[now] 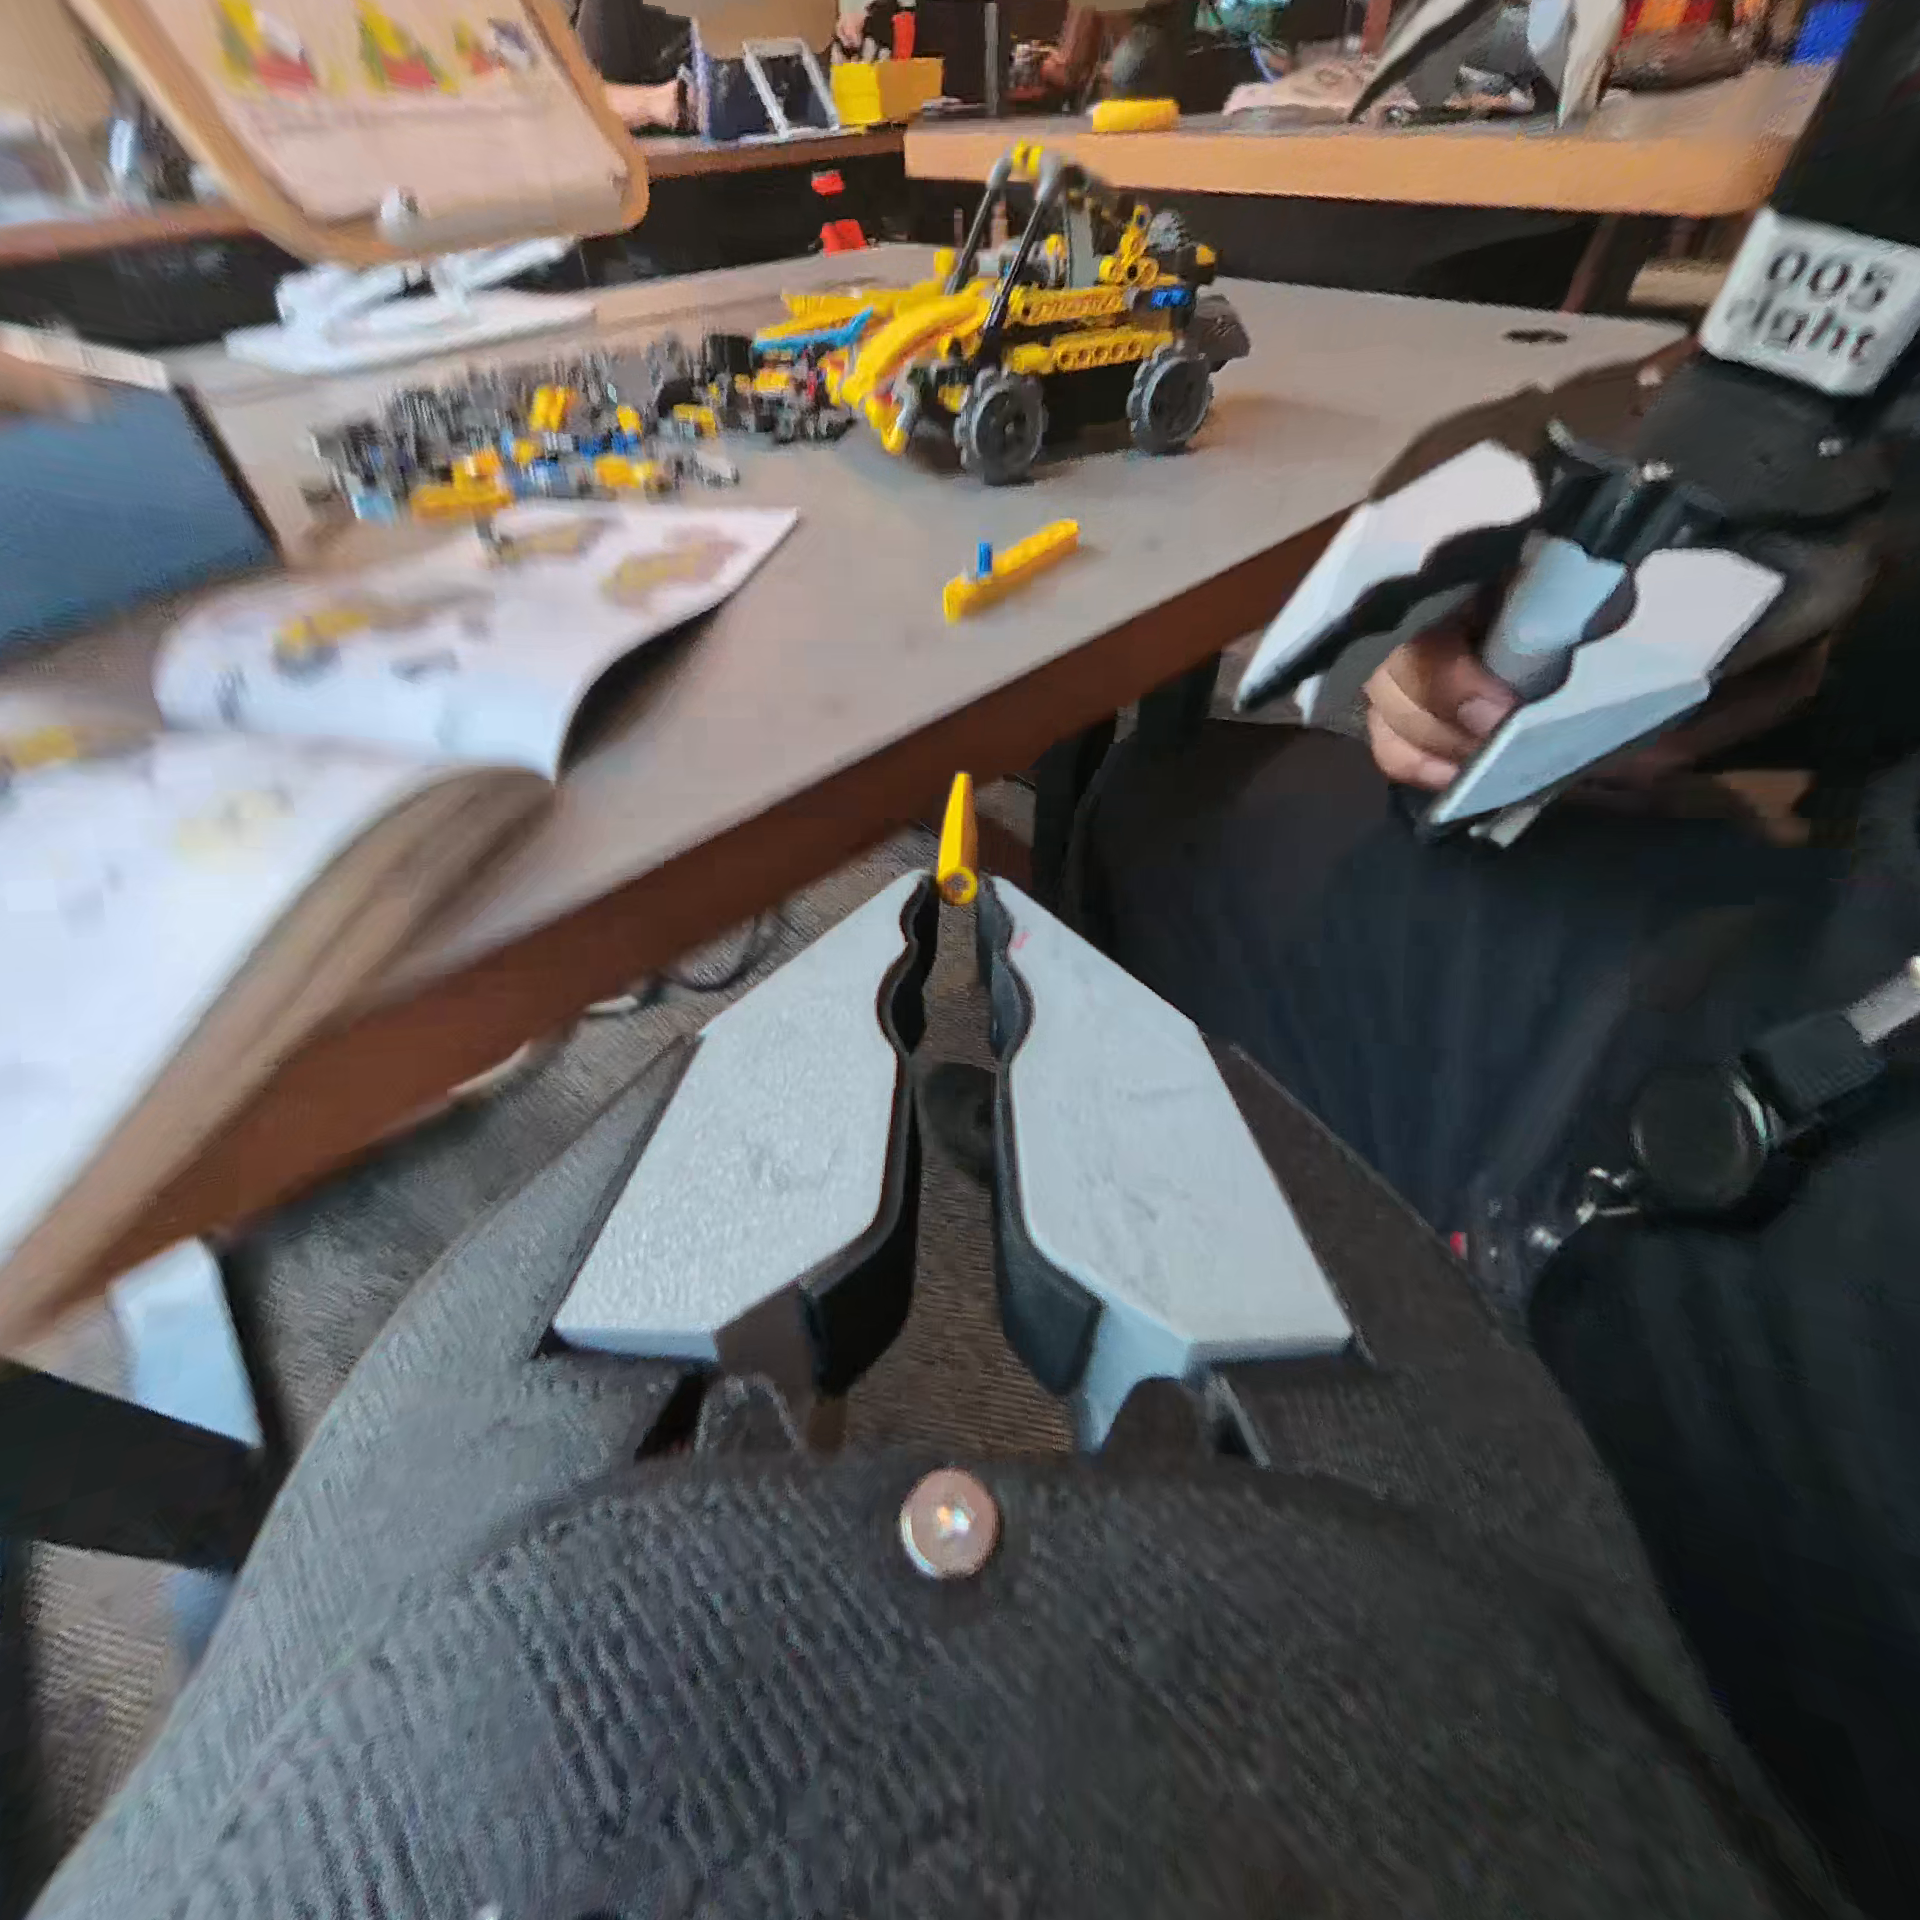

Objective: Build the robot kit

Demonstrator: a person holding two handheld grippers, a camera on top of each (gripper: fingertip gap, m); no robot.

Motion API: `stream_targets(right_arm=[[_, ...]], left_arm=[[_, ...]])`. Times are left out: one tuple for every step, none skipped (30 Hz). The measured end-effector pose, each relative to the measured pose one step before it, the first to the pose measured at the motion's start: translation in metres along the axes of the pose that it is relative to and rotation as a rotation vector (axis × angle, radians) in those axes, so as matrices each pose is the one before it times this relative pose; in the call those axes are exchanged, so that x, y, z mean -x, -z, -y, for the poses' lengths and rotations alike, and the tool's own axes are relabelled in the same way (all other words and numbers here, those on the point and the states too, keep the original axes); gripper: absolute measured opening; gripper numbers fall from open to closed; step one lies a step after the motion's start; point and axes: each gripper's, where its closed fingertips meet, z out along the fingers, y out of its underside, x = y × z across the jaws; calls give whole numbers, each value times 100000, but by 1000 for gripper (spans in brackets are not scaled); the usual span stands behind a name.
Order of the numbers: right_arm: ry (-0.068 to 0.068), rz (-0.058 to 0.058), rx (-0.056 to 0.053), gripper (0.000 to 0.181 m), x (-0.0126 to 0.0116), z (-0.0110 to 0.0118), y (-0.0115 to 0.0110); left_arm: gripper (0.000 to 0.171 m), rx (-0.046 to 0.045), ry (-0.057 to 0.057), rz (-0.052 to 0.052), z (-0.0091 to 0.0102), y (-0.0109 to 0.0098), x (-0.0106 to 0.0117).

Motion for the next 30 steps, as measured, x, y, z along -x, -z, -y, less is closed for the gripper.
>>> stream_targets(right_arm=[[2186,-1342,-2179,41,-1248,1075,79],[-118,-1218,-728,41,-1241,750,148],[-1784,-1381,763,40,-1239,365,232],[-2964,-944,951,38,-1131,149,313],[-3469,-1456,1062,36,-1129,-40,404],[-3612,-2225,1277,36,-1119,-172,451],[-3320,-2723,1918,37,-1074,-358,449],[-3002,-2053,1084,38,-814,-242,439],[-2684,-1546,-550,37,-571,38,426],[-2258,-1657,-721,31,-456,133,373],[-1442,-2122,-354,26,-461,114,322],[-29,-1558,26,25,-338,61,237],[1432,-661,1180,24,-221,-99,139],[2007,-177,2483,24,-158,-276,30],[118,1363,3481,25,62,-375,-70],[-210,2388,3124,25,232,-335,-84],[454,594,2250,24,39,-282,-42],[376,-563,1719,24,-69,-258,-11],[606,-893,1417,24,-90,-244,20],[704,-766,1630,25,-91,-292,30],[190,-935,1883,25,-184,-315,52],[-398,-1146,1596,27,-270,-236,86],[-942,-1073,1190,28,-310,-141,142],[-1152,-1626,919,29,-442,-41,210],[-1286,-2053,568,29,-515,50,276],[-1249,-1384,557,29,-430,69,288],[-819,-1540,756,29,-465,44,271],[58,-2026,637,29,-501,41,247],[1445,-2453,783,29,-542,11,192],[1949,-2584,1783,29,-580,-145,107]], left_arm=[[4,78,-5822,243,1145,-647,393],[4,254,-5189,188,1055,-687,464],[3,636,-3744,-1093,931,-720,333],[3,551,-2573,-1816,855,-701,210],[4,209,-2034,-1231,786,-689,240],[3,421,-1438,-786,613,-722,263],[4,1126,-642,-723,406,-779,242],[4,874,-295,-569,359,-787,171],[4,-413,-383,-1152,450,-736,-44],[4,-1140,-252,-1913,436,-694,-256],[4,-749,177,-1573,315,-655,-265],[4,-527,426,-1162,200,-583,-231],[4,-603,324,-1912,96,-484,-349],[4,-239,272,-1238,-10,-363,-240],[4,260,-44,245,-74,-223,6],[4,797,-647,965,-89,-142,112],[3,1841,-922,1932,-169,-140,287],[4,3322,-760,2293,-311,-234,374],[4,4443,-223,979,-422,-346,187],[4,5295,655,385,-553,-398,105],[4,6001,1650,1541,-757,-431,285],[4,6032,2439,1810,-919,-496,359],[4,4781,3346,1746,-847,-501,383],[4,2533,3737,1117,-540,-443,287],[4,526,2688,-746,-259,-333,-38],[4,57,1542,-735,-139,-232,-56],[4,-408,517,451,12,-86,106],[4,61,-152,132,10,-27,51],[4,345,-370,-571,-22,2,-40],[4,-206,-417,-369,37,42,-18]])
